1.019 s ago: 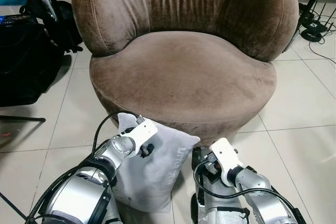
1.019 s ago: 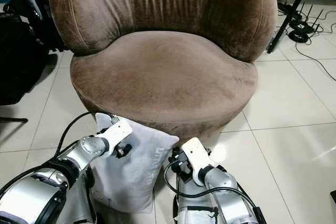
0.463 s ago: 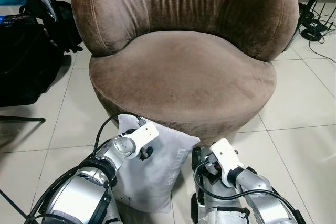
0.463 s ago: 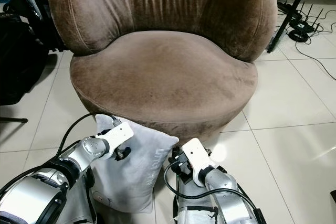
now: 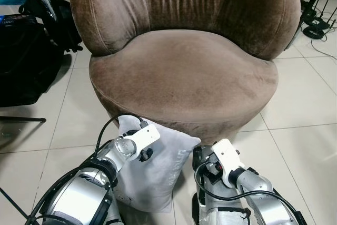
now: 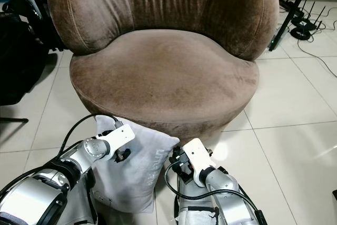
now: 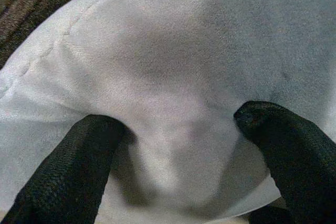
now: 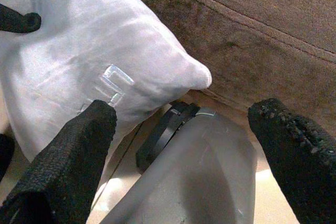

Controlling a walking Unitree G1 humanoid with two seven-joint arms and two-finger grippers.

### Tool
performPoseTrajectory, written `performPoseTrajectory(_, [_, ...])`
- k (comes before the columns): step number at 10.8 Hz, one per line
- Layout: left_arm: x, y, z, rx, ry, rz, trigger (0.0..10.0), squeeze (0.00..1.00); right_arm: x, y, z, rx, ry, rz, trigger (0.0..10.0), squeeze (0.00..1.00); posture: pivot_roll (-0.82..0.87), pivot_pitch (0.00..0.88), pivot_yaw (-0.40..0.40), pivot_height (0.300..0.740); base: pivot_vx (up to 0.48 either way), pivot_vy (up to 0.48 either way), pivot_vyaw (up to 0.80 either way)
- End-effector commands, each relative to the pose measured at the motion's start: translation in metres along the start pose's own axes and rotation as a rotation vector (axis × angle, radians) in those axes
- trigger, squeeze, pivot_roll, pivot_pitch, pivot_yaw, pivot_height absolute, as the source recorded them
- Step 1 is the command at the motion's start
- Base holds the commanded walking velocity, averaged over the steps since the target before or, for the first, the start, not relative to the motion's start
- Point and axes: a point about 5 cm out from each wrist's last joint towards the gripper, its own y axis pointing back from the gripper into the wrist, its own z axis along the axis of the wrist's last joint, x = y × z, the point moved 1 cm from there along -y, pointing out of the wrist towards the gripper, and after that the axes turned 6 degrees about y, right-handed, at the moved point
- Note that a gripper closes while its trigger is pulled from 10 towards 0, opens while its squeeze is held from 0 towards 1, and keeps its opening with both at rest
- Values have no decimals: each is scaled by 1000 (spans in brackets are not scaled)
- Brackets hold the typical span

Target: Move the pillow to the sofa from floor

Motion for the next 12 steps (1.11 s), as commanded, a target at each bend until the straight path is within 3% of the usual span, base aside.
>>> performPoseTrajectory(1, [-7,-2,-2,23,2,-38,0,0,7,5,-17,67,-22,21,10000,0,-270,104,-18,463,0,0,0])
performPoseTrajectory(9, [-16,-3,-6,2,-4,-64,0,0,11,10,-18,74,-30,21,10000,0,-271,129,-15,463,0,0,0])
performPoseTrajectory(12, [-14,-3,-4,-23,54,-36,0,0,12,10,-18,78,-31,22,10000,0,-270,130,-16,463,0,0,0])
